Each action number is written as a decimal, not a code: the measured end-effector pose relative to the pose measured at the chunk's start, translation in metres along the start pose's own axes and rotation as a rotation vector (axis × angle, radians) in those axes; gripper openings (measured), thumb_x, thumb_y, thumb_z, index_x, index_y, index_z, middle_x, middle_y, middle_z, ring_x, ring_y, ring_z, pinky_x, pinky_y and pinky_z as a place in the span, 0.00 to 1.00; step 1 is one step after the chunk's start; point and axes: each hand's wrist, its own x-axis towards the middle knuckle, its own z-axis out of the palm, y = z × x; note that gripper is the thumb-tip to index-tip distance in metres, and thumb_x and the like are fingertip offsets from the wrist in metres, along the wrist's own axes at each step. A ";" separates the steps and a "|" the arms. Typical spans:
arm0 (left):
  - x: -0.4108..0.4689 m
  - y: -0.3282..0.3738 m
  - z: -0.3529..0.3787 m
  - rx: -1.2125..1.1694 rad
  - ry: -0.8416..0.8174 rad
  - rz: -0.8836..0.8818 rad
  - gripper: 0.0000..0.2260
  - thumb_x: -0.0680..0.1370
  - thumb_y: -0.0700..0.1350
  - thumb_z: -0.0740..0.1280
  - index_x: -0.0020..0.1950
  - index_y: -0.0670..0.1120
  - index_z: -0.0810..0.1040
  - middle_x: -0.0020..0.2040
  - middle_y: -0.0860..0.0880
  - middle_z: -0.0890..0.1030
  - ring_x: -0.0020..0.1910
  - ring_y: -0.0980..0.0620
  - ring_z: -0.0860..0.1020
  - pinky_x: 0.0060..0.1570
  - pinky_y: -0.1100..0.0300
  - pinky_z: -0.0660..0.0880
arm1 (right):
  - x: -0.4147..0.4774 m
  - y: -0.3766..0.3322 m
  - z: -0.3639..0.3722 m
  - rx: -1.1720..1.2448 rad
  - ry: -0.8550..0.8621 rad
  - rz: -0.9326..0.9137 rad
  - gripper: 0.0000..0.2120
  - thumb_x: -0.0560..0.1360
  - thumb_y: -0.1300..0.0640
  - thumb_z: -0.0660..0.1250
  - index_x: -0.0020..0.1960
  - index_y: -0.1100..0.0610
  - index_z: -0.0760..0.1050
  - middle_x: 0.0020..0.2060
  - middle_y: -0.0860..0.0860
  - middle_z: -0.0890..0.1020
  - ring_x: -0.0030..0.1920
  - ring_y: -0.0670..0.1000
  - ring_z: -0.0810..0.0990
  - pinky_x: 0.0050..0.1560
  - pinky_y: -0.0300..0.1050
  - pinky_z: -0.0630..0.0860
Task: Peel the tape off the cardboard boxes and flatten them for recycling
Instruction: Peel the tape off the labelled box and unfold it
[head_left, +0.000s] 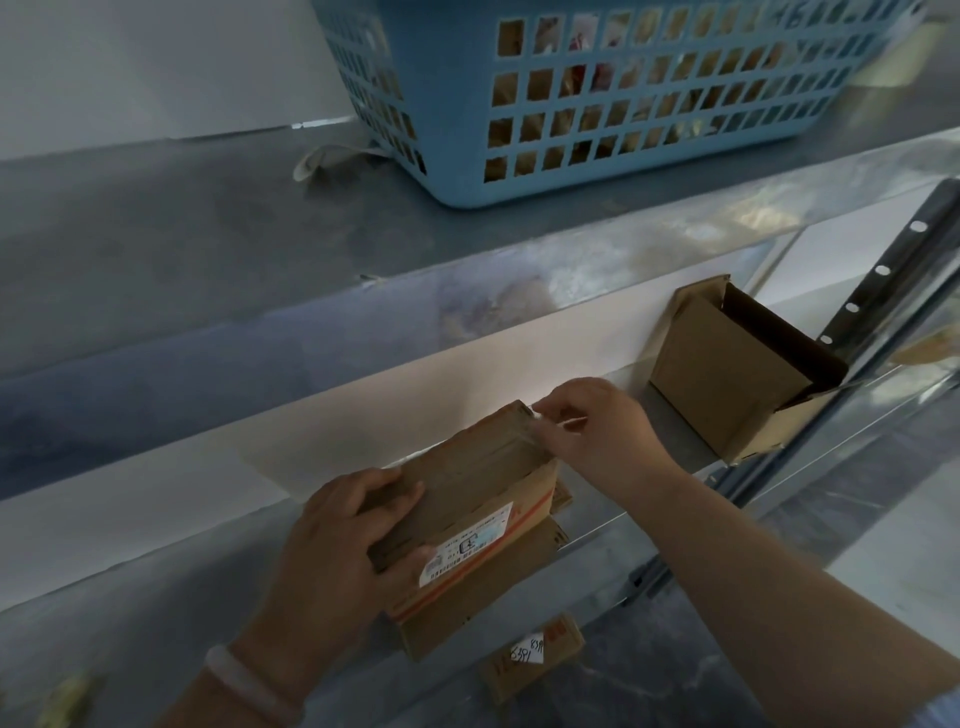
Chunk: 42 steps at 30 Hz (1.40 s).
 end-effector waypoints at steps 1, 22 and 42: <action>0.000 0.001 -0.001 0.000 0.000 -0.002 0.27 0.69 0.66 0.63 0.64 0.54 0.78 0.62 0.57 0.73 0.60 0.60 0.66 0.59 0.65 0.61 | -0.002 -0.001 0.000 -0.026 -0.032 -0.010 0.08 0.71 0.52 0.74 0.49 0.46 0.80 0.45 0.40 0.78 0.45 0.39 0.77 0.48 0.32 0.74; 0.000 0.006 -0.005 0.003 -0.019 -0.036 0.28 0.68 0.65 0.62 0.62 0.53 0.80 0.62 0.57 0.74 0.61 0.53 0.71 0.60 0.59 0.65 | 0.012 0.011 -0.011 0.232 0.143 0.303 0.07 0.76 0.59 0.67 0.42 0.48 0.79 0.33 0.44 0.84 0.36 0.40 0.82 0.41 0.36 0.81; 0.000 0.006 -0.003 -0.048 -0.021 -0.042 0.28 0.68 0.65 0.64 0.63 0.54 0.79 0.63 0.57 0.73 0.62 0.53 0.69 0.63 0.56 0.66 | -0.023 -0.010 0.007 -0.301 -0.021 -0.484 0.13 0.75 0.62 0.68 0.58 0.51 0.81 0.45 0.46 0.85 0.45 0.49 0.79 0.54 0.40 0.71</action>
